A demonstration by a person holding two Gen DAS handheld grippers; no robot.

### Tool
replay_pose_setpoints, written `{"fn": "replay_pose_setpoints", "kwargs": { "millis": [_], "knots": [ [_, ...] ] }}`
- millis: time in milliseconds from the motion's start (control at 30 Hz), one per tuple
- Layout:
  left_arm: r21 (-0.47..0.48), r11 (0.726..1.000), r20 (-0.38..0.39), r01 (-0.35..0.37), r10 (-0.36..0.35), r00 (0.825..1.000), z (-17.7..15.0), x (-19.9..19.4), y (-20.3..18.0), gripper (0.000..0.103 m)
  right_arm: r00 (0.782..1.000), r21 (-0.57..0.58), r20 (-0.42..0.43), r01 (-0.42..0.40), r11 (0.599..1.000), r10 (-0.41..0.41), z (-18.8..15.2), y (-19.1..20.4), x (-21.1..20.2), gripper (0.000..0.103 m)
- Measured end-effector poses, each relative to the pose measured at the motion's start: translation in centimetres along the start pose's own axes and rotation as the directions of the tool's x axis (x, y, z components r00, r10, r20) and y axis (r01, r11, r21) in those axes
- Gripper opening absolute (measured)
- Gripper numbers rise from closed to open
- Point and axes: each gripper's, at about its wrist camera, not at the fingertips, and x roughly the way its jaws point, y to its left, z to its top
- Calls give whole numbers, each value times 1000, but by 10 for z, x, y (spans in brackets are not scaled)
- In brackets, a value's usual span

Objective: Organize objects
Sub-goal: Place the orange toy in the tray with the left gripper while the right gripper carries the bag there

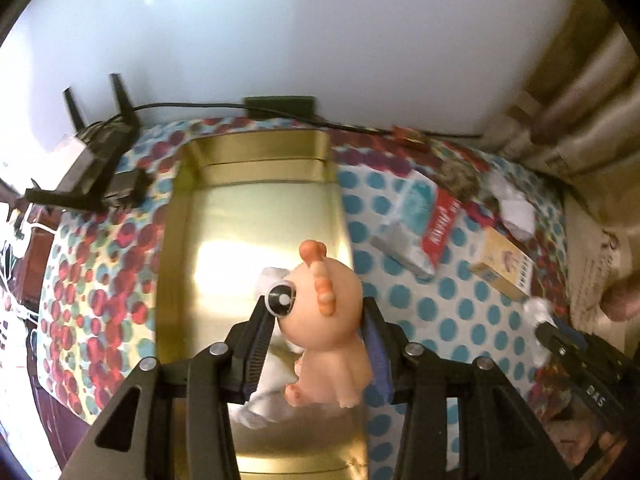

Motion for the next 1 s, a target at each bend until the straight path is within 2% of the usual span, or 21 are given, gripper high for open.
{"fn": "replay_pose_setpoints", "kwargs": {
  "millis": [133,267,467,633,767,1000],
  "knots": [
    [-8,999,1,-34,34,999,1,6,20,44,1000,-13,6,0,1000,0,-1,9,-2,28],
    [-15,1000,-15,-26,25,1000,2,19,33,45,1000,-22,12,4,1000,-4,-4,18,-4,28],
    [-8,999,-25,-33,32,999,2,36,41,46,1000,-27,15,11,1000,-11,-7,27,-7,28],
    [14,997,-28,-73,73,997,2,45,42,48,1000,-27,17,25,999,-24,-9,34,-9,28],
    [5,998,-47,-67,67,997,2,49,48,48,1000,-33,16,28,999,-27,-10,41,-9,28],
    [5,1000,-30,11,-11,999,2,39,56,49,1000,-96,5,4,995,-4,-11,70,-2,28]
  ]
}}
